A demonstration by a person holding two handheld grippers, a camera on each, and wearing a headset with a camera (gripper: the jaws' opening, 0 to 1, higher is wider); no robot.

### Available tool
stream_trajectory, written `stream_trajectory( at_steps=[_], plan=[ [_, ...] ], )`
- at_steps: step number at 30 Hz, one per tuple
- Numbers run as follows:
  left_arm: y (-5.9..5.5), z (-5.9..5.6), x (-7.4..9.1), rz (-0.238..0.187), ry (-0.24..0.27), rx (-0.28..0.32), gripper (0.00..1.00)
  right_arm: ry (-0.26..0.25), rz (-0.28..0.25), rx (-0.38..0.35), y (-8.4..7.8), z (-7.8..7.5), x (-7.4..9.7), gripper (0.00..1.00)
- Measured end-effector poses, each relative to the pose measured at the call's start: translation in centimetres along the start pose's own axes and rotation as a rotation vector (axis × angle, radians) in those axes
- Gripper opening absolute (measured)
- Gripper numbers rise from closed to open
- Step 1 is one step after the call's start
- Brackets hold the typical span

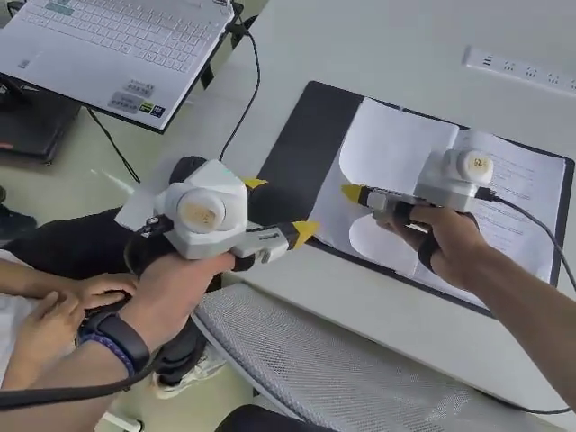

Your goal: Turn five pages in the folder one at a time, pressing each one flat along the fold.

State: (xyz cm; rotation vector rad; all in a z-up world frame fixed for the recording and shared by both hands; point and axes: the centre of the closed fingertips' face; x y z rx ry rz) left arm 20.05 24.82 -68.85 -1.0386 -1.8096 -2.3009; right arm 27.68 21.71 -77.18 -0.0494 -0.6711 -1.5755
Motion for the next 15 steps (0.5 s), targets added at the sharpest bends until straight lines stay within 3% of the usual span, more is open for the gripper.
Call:
stream_trajectory(
  at_steps=[15],
  plan=[
    [0.6, -0.2, -0.2, -0.006, -0.026, -0.026, 0.59, -0.022, 0.021, -0.063, -1.3, 0.6, -0.6, 0.02]
  ],
)
Point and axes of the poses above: the centre of the closed fingertips' face, and the gripper's own axes: x roughly backward along the fingers, z roughly to its left, y roughly out of its top, and after that the axes turned 15 degrees about -x, right-handed
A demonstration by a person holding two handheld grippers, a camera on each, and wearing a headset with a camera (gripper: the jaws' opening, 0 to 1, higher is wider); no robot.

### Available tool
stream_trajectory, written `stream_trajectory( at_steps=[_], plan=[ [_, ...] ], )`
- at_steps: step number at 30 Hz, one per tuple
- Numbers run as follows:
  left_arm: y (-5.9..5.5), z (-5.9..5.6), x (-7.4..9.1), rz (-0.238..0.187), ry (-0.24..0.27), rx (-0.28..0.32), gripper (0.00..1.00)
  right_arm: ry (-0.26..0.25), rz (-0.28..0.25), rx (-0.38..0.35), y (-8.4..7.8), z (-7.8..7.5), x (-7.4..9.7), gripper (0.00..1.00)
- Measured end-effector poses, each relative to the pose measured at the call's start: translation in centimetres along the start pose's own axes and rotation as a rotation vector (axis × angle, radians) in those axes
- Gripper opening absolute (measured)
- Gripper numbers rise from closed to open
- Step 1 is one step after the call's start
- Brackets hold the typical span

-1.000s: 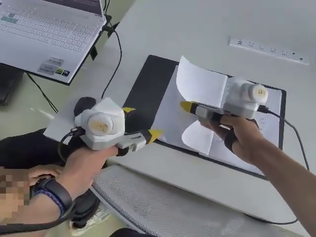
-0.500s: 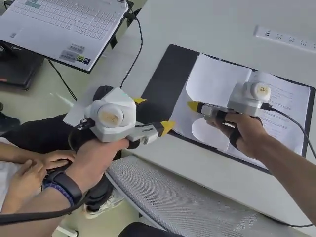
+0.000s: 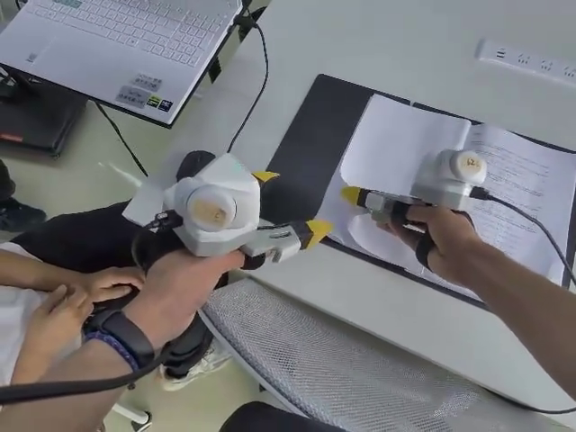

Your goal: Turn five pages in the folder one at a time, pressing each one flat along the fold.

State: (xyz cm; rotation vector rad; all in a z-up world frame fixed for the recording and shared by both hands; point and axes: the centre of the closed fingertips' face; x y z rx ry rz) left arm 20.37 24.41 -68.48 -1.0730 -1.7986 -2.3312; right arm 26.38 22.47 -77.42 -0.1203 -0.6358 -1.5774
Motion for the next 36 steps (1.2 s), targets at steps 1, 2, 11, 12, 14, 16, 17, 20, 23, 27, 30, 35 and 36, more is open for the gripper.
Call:
stream_trajectory(
  at_steps=[1, 2, 11, 12, 14, 16, 17, 20, 23, 27, 30, 35, 36],
  plan=[
    [0.0, 0.0, 0.0, 0.001, -0.001, 0.002, 0.59, 0.001, 0.0, -0.003, -0.1, 0.2, -0.1, 0.03],
    [0.0, 0.0, 0.0, 0.0, 0.0, 0.005, 0.59, 0.0, 0.001, -0.001, -0.2, 0.3, -0.2, 0.05],
    [-0.4, 0.2, 0.1, 0.001, 0.008, 0.007, 0.58, -0.023, 0.008, 0.029, -0.2, 0.2, -0.6, 0.14],
    [-0.4, 0.2, 0.1, 0.001, 0.008, 0.007, 0.58, -0.022, 0.009, 0.033, -0.2, 0.3, -0.6, 0.15],
    [-0.3, 0.2, 0.1, 0.0, 0.008, 0.007, 0.58, -0.017, 0.011, 0.043, -0.3, 0.6, -0.6, 0.2],
    [-0.3, 0.3, 0.1, -0.002, 0.01, 0.005, 0.58, -0.011, 0.011, 0.049, -0.4, 0.8, -0.6, 0.25],
    [-0.3, 0.3, 0.0, -0.003, 0.01, 0.006, 0.58, -0.005, 0.014, 0.05, -0.3, 0.5, -0.9, 0.26],
    [-0.4, 0.4, -0.1, -0.004, 0.011, 0.006, 0.58, 0.006, 0.02, 0.058, -0.5, 0.5, -1.4, 0.25],
    [-0.3, 0.5, -0.2, -0.006, 0.011, 0.01, 0.58, 0.013, 0.028, 0.059, -0.6, 0.1, -2.1, 0.26],
    [-0.3, 0.5, -0.1, -0.005, 0.011, 0.009, 0.58, 0.023, 0.029, 0.063, -0.3, -0.3, -2.5, 0.27],
    [-0.2, 0.3, 0.0, -0.003, 0.009, 0.01, 0.57, 0.038, 0.017, 0.073, 0.1, 0.5, -2.0, 0.28],
    [-0.2, 0.1, -0.7, 0.002, -0.007, 0.007, 0.56, 0.058, -0.016, 0.111, 1.3, 2.2, -0.3, 0.31],
    [-0.1, 0.1, -0.9, 0.0, -0.01, 0.007, 0.56, 0.06, -0.022, 0.115, 1.6, 2.3, 0.0, 0.32]
  ],
)
Point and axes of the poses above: the centre of the closed fingertips' face, and the gripper's own axes: x roughly backward along the fingers, z roughly to its left, y roughly out of its top, and after that the axes turned 15 degrees about -x, right-handed
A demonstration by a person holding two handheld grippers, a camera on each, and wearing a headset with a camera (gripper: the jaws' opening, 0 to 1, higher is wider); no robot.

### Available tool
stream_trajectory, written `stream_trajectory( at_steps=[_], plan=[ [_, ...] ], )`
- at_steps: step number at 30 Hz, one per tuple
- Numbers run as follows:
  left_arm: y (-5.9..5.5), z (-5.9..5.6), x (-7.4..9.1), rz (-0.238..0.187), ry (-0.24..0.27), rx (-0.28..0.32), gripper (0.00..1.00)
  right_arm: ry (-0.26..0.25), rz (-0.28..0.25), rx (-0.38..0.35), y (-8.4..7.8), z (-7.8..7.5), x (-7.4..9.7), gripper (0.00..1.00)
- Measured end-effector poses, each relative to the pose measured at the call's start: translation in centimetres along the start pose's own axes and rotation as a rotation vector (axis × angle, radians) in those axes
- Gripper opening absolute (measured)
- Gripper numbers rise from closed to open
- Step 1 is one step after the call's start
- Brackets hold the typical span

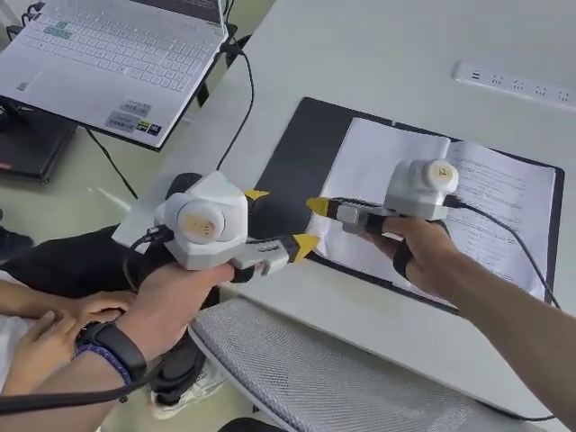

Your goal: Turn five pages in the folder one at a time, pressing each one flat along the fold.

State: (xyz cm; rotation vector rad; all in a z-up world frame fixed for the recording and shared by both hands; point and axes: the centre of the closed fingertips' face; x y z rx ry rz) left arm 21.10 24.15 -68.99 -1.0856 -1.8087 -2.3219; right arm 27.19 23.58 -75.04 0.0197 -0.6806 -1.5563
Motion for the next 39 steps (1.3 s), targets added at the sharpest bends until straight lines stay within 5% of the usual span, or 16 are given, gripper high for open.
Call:
stream_trajectory(
  at_steps=[13, 23, 29, 39],
  plan=[
    [0.9, -1.3, -2.9, 0.002, -0.079, -0.03, 0.5, -0.016, -0.101, 0.11, 4.6, 0.3, 5.4, 0.36],
    [0.0, -2.2, -5.8, 0.038, -0.14, -0.057, 0.43, -0.043, -0.14, 0.159, 5.7, 0.0, 9.0, 0.37],
    [-1.8, -2.5, -7.9, 0.078, -0.177, -0.07, 0.34, -0.063, -0.172, 0.179, 6.1, -0.3, 11.5, 0.37],
    [-5.6, -3.0, -9.3, 0.16, -0.191, -0.076, 0.19, -0.077, -0.198, 0.172, 5.7, -0.8, 13.3, 0.37]
  ],
)
Point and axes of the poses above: the centre of the closed fingertips' face, and the gripper's own axes: x roughly backward along the fingers, z roughly to its left, y roughly out of its top, and after that the axes turned 15 degrees about -x, right-handed
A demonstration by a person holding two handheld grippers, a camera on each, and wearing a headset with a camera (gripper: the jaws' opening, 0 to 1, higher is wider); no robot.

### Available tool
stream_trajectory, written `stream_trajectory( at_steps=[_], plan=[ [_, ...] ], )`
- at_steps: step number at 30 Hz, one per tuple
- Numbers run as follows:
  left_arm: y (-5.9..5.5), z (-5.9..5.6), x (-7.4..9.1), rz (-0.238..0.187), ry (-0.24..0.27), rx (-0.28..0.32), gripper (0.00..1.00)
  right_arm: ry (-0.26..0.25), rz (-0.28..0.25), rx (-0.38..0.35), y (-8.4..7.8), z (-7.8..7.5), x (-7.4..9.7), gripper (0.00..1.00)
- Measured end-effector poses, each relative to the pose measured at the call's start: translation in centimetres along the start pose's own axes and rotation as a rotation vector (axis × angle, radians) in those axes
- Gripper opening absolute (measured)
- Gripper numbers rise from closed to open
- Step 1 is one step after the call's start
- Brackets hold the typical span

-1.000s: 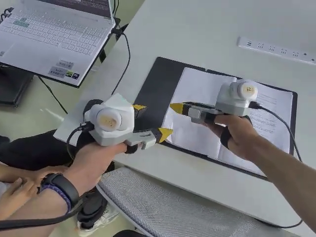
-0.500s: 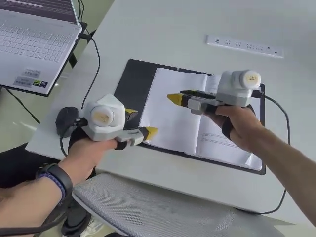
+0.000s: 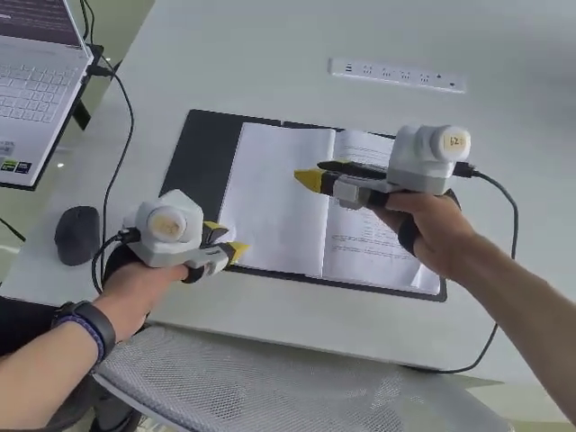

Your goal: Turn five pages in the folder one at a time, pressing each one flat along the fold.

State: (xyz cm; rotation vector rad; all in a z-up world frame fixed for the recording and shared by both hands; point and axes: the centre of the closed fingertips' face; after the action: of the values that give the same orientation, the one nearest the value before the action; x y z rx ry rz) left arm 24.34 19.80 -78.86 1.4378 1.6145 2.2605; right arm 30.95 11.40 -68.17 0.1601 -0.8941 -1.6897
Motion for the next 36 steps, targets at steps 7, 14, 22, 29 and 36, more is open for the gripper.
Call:
stream_trajectory(
  at_steps=[7, 14, 22, 29, 36],
  plan=[
    [-2.4, 0.3, -0.7, 0.068, 0.025, -0.031, 0.05, -0.001, 0.013, 0.004, -0.7, -0.1, 0.2, 0.37],
    [-2.3, 0.9, -0.6, 0.06, 0.06, -0.03, 0.0, -0.001, 0.023, -0.001, -1.0, -0.4, 0.2, 0.37],
    [-2.5, 1.2, -0.7, 0.064, 0.06, -0.036, 0.0, 0.0, 0.044, 0.0, -1.4, -1.1, -0.3, 0.37],
    [-2.4, 1.1, -0.7, 0.067, 0.055, -0.036, 0.0, 0.0, 0.076, 0.004, -2.2, -2.5, -0.8, 0.36],
    [-2.4, 1.1, -0.7, 0.07, 0.052, -0.024, 0.0, 0.0, 0.111, -0.008, -3.8, -4.1, -1.2, 0.34]
  ],
)
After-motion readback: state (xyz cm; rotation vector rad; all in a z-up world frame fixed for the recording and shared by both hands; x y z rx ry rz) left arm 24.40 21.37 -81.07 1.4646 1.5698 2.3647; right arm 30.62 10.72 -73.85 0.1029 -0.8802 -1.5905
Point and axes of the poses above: the centre of the closed fingertips' face, and the gripper's own axes: x roughly backward along the fingers, z roughly to its left, y roughly out of its top, and after that the axes turned 15 degrees about -x, right-handed
